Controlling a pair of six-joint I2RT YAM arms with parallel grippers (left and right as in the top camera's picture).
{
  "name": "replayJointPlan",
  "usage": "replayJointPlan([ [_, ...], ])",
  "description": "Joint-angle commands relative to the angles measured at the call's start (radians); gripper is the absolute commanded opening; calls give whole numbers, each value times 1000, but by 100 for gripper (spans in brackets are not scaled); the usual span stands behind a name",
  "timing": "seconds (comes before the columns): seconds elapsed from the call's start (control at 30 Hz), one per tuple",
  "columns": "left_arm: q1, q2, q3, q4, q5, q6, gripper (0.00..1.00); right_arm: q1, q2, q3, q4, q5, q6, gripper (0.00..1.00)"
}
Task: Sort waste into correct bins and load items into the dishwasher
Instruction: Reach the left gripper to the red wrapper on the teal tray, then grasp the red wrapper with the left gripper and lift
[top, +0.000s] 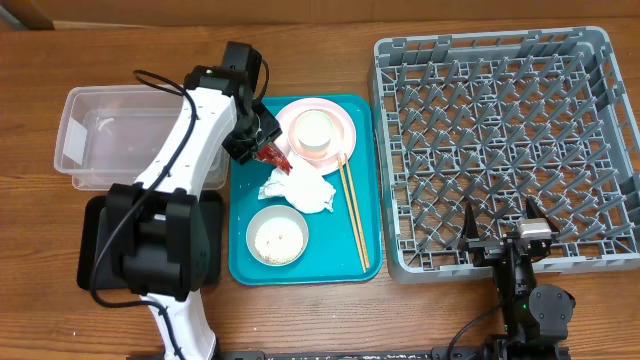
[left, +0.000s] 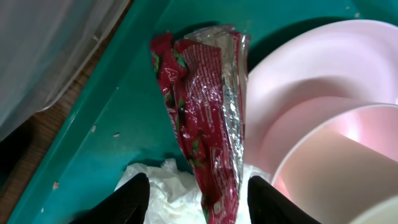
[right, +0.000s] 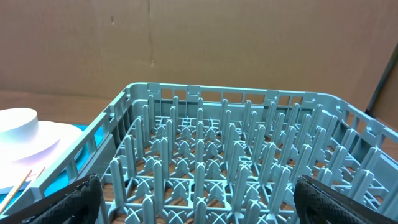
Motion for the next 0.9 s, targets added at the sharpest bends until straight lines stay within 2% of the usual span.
replayJointPlan([
  [0.0,-1,47,13,9,5,-18,53,4,-10,-10,5,-2,0,100],
  [0.87,-23,88,-1,16,-8,-18,55,4,-11,-10,5,-2,0,100],
])
